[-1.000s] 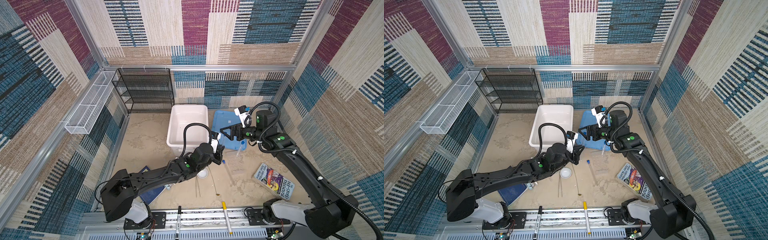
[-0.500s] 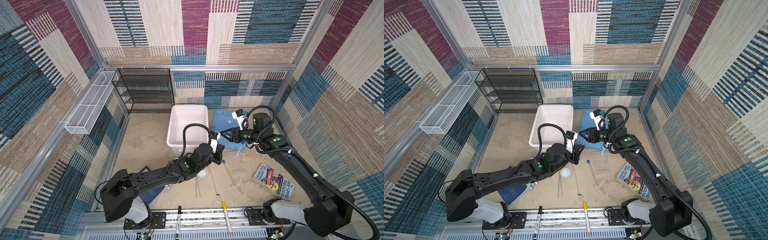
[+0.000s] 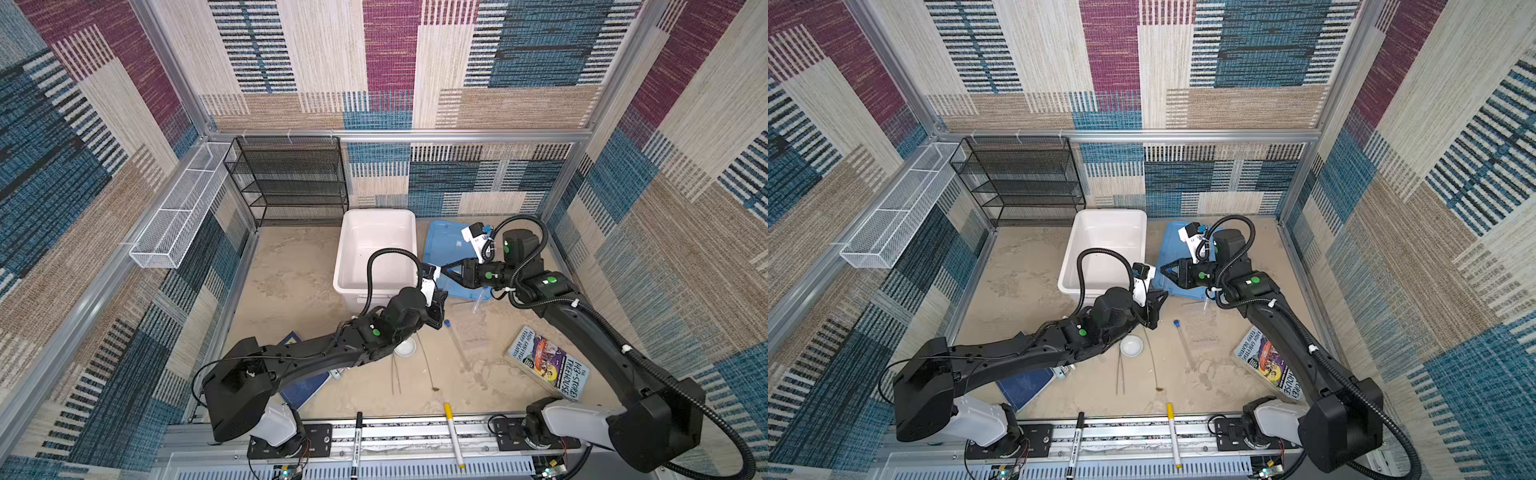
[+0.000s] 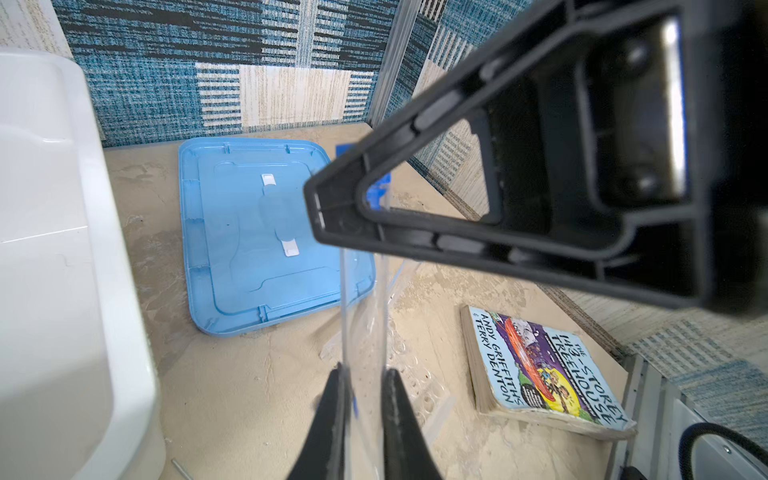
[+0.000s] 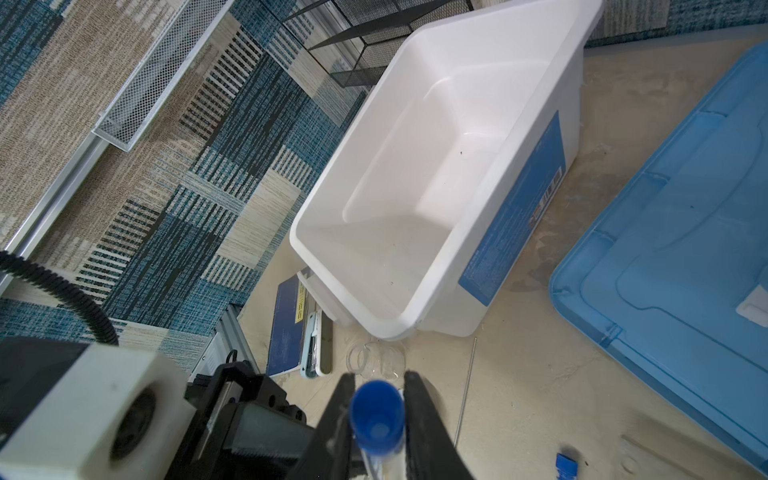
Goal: Organize the chemistry lab equipment
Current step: 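Grasp the tube's blue cap with the right gripper while the left gripper holds it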
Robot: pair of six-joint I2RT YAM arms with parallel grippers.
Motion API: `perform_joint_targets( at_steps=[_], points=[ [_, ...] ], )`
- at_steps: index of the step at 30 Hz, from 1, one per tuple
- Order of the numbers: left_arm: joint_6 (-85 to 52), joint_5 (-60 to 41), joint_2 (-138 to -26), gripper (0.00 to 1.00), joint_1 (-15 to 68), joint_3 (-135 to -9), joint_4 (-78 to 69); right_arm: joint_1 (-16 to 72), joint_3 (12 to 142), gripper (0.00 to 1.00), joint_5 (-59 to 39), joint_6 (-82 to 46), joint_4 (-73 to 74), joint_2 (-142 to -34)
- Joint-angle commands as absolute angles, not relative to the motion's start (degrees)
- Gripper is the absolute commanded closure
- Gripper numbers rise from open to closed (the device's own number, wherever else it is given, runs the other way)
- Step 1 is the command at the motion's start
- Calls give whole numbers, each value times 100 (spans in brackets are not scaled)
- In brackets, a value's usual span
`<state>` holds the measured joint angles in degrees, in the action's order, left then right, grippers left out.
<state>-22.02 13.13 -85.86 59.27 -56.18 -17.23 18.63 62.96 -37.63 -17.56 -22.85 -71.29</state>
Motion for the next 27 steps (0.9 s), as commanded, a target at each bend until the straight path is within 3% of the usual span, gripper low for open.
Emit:
perform_joint_targets(
  at_steps=[1, 12, 13, 15, 18, 27],
  points=[
    [-2232, 1433, -8579, 94, 5916, -5597, -1903, 1865, 6275, 77, -3858, -1798, -2095, -7126],
    [-2206, 1360, -8580, 90, 5918, -5537, -1986, 1872, 6188, 83, -3739, -1809, -1979, -7061],
    [-2204, 1335, -8572, 83, 5915, -5501, -2038, 1865, 6181, 83, -3722, -1798, -1952, -7058],
    [-2203, 1238, -8569, 56, 5915, -5459, -2117, 1866, 6164, 83, -3613, -1757, -1944, -7019],
    [-2306, 1178, -8534, 3, 5915, -5449, -2103, 1869, 6133, 83, -3384, -1625, -1930, -6944],
    [-2381, 540, -8238, 1, 5754, -5197, -2466, 2054, 5630, 84, -2148, -1157, -1634, -6226]
  ],
)
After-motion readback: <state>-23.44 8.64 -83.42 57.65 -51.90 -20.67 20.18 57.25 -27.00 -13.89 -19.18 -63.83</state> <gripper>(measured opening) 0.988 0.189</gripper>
